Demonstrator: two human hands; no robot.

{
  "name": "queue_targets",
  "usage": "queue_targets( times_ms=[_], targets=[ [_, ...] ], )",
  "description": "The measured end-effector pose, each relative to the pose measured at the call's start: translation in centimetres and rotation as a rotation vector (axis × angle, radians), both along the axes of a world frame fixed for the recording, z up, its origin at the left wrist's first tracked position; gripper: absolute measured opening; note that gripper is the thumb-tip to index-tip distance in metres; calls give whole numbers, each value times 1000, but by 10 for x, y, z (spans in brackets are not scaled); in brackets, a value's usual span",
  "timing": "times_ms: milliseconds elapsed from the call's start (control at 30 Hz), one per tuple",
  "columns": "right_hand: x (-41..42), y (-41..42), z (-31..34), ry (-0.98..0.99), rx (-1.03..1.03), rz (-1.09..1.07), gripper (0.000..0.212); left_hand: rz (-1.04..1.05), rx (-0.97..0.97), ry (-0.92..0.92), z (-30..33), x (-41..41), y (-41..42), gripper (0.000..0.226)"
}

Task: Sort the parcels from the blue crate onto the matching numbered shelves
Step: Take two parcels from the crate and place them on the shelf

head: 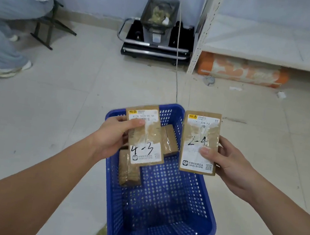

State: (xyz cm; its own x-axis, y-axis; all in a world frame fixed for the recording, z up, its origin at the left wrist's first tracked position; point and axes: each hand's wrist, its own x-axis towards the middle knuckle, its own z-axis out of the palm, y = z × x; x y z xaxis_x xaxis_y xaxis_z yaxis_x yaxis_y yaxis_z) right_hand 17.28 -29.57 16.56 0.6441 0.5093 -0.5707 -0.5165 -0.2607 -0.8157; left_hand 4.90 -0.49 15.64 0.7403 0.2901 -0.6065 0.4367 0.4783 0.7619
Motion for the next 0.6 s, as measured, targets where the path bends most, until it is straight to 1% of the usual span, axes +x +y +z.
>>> queue_targets(
  times_ms=[67,100,133,267,400,467,533,600],
  targets=[
    [7,3,44,-47,33,-17,66,-39,42,-52,50,19,0,63],
    [12,6,69,-82,46,-20,64,-57,69,-85,79,29,-1,62],
    [17,7,92,-115,57,-26,62,-76,84,-119,106,38,-3,58],
    [34,10,220,-275,131,-86,54,-181,142,-264,242,71,-16,39],
    [41,-4,353,-406,193,-139,50,-266,228,-390,383,88,-43,33],
    [42,-18,416,-472,203,-183,51,-319,287,-456,447,94,-57,41],
    [37,-40,484,-546,222,-215,53,-386,337,-525,515,96,-77,56],
    [28,-71,550,-631,225,-250,57,-415,371,-586,581,97,-103,63]
  ],
)
